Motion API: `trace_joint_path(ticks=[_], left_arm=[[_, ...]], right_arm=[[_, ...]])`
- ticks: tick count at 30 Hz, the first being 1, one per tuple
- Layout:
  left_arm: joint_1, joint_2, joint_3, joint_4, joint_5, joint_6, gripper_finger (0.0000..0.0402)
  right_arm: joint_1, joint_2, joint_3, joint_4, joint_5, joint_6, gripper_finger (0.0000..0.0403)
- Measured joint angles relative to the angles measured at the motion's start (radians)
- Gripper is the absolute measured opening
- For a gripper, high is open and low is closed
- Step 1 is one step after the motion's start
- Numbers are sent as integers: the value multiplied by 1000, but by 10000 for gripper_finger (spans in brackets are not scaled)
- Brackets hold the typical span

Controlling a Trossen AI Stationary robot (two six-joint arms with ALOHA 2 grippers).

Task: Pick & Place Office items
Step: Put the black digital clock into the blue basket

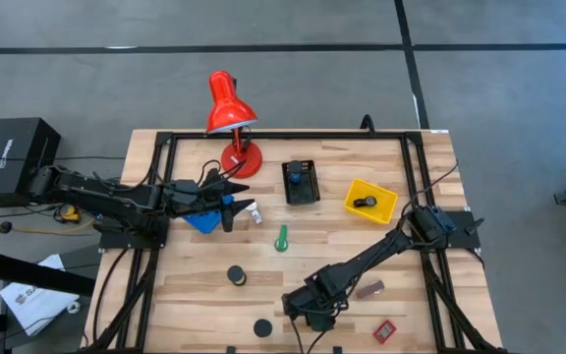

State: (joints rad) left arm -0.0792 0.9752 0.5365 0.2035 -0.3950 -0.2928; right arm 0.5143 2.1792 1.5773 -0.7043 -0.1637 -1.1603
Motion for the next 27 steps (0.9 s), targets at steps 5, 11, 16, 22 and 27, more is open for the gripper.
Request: trace_joint_path(ticks=[5,11,16,22,27], left_arm=[[0,0,0,0,0,0,214],[0,0,0,0,0,0,214],[0,0,0,0,0,0,214],[0,0,0,0,0,0,214],[0,0,0,0,0,0,214]], right_arm=[[-8,0,0,0,0,0,198],[-31,1,-2,3,-70,27,185],[-51,1,-2,2,-83,88,160],[-53,1,0,-13,-81,130,147],[-66,0,10,-64,-57,240,157]])
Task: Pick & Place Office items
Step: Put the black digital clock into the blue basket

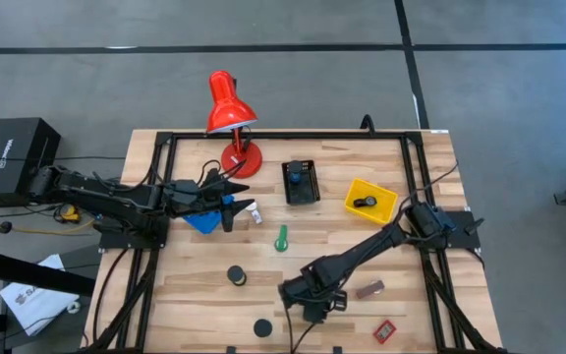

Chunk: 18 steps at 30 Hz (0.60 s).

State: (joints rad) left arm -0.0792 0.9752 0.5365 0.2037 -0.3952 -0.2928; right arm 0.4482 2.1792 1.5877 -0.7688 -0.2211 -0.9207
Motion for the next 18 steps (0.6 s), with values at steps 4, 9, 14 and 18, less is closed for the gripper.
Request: trace_joint_path(ticks=[4,9,14,18], left_arm=[[0,0,0,0,0,0,214],[0,0,0,6,0,-3,214],[0,0,0,13,0,-3,214],[0,0,0,15,0,-26,214]], right_arm=[[-18,2,56,-129,85,109,152],[-34,2,171,-340,303,277,143],[-77,2,245,-580,486,522,148],[-126,2,258,-773,551,727,147]])
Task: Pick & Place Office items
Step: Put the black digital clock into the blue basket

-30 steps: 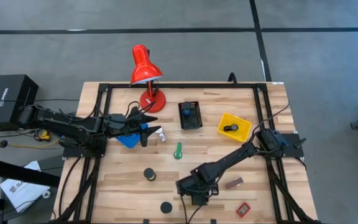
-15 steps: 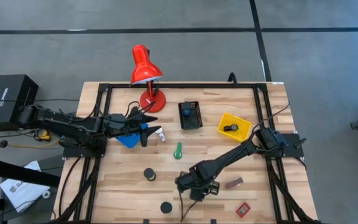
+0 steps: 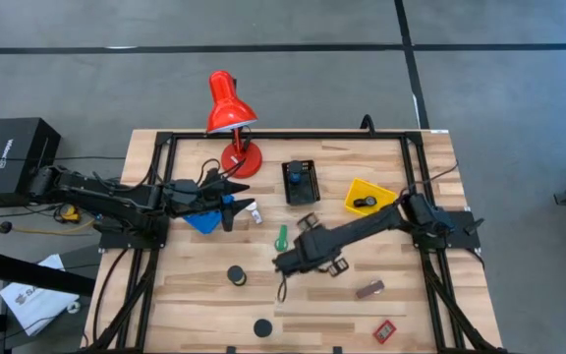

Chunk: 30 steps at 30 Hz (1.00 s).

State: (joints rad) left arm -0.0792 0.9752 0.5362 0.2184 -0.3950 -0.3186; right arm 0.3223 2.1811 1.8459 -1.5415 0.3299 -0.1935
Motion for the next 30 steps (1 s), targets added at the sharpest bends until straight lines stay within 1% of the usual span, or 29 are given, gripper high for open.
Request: trace_joint_path(ticks=[2,5,7,10,14,18,21,23,26,30], left_arm=[[0,0,0,0,0,-15,214],[0,0,0,0,0,-28,214],[0,0,0,0,0,-30,214],[0,0,0,0,0,-30,214],[0,0,0,0,0,-30,214],[-4,0,0,0,0,-50,214],[-4,0,0,11,0,-54,214],[-3,0,0,23,0,-54,214],[2,0,0,55,0,-54,214],[2,0,0,90,-1,-54,214]], right_arm=[[-28,-1,-6,-36,18,77,144],[-75,-44,-67,-23,15,103,143],[-102,-89,-113,-24,34,128,143],[-134,-177,-227,-13,48,176,143],[-175,-369,-448,82,47,250,143],[-203,-590,-714,322,51,300,143],[-206,-732,-873,577,58,300,143],[-208,-805,-949,744,61,298,145],[-209,-878,-1031,980,85,231,149],[-233,-903,-1089,1210,148,147,151]])
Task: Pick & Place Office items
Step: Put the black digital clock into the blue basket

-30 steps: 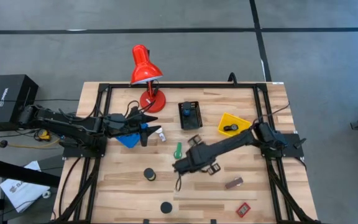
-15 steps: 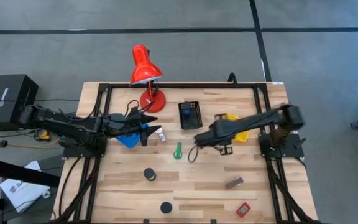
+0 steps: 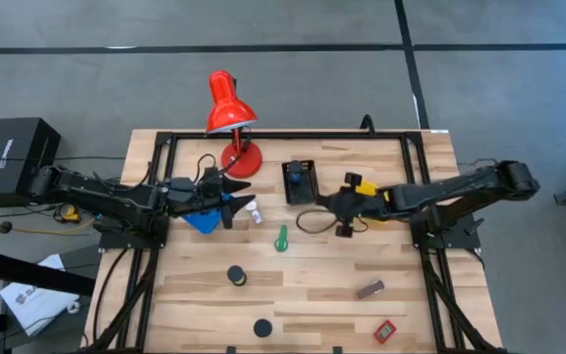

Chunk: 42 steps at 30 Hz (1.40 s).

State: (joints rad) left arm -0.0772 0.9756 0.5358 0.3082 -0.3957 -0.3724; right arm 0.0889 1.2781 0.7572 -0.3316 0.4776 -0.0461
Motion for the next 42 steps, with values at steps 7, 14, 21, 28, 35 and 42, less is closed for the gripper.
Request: trace_joint_path(ticks=[7,14,21,28,35,42], left_arm=[[2,0,0,39,-11,-31,214],[7,8,-1,36,-68,-160,214],[-2,17,-2,42,-49,-159,214],[-3,139,-1,122,10,-263,214],[3,331,-1,219,7,-385,214],[11,489,31,302,3,-429,214]], right_arm=[[-55,61,-1,109,48,-8,152],[-49,133,12,186,51,-65,151],[-17,236,95,210,91,-108,153],[4,368,194,207,129,-181,152],[43,446,298,123,212,-200,152],[68,462,345,129,234,-200,154]])
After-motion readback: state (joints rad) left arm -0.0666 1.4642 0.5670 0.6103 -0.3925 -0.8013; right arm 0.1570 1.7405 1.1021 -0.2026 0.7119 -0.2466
